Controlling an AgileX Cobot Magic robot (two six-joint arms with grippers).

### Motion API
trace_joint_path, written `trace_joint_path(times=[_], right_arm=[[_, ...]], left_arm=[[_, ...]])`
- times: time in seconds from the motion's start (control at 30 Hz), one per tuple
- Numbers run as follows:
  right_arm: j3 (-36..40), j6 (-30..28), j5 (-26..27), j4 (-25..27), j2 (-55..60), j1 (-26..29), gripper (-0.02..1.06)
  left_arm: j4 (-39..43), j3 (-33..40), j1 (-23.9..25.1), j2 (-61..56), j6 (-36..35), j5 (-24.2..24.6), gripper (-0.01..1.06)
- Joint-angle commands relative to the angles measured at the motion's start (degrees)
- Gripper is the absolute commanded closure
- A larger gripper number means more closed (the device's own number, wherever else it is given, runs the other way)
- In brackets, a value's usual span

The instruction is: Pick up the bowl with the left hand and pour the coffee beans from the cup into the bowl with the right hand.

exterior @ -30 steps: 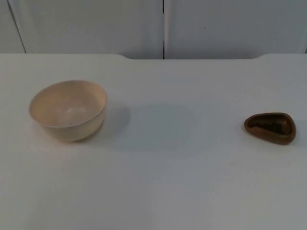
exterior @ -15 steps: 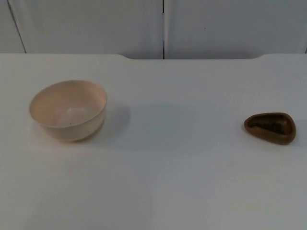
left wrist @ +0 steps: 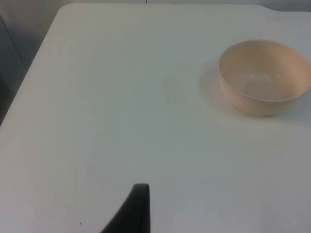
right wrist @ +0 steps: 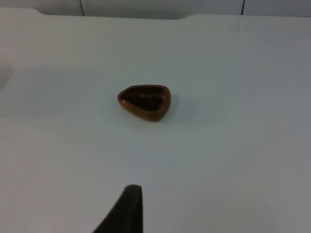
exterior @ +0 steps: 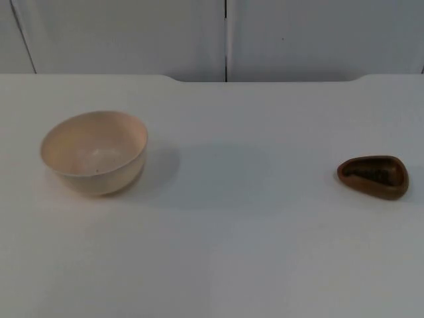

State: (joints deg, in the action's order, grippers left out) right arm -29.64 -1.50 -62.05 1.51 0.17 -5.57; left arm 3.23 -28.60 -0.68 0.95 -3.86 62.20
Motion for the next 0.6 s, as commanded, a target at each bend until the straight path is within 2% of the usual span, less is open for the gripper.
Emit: trace_joint_path(times=[0.0,0.27,0.57], right_arm=[[0.05,-0.06,0.20,0.29,-0.17,0.42,-0.01],[0.05,-0.06,0.20,0.29,-0.17,0.42,-0.01],[0.05,0.04,0.20,0.29,-0.17,0.42,-0.01]], left_arm=[[-0.21,0.28,0.15,0.43,0.11,-0.52,0.00],[-2.33,0.02,0.15,4.82,0.22,-0.85,0.00],[-4.83,-3.32,0.15,12.96,1.89,-3.93,0.00]])
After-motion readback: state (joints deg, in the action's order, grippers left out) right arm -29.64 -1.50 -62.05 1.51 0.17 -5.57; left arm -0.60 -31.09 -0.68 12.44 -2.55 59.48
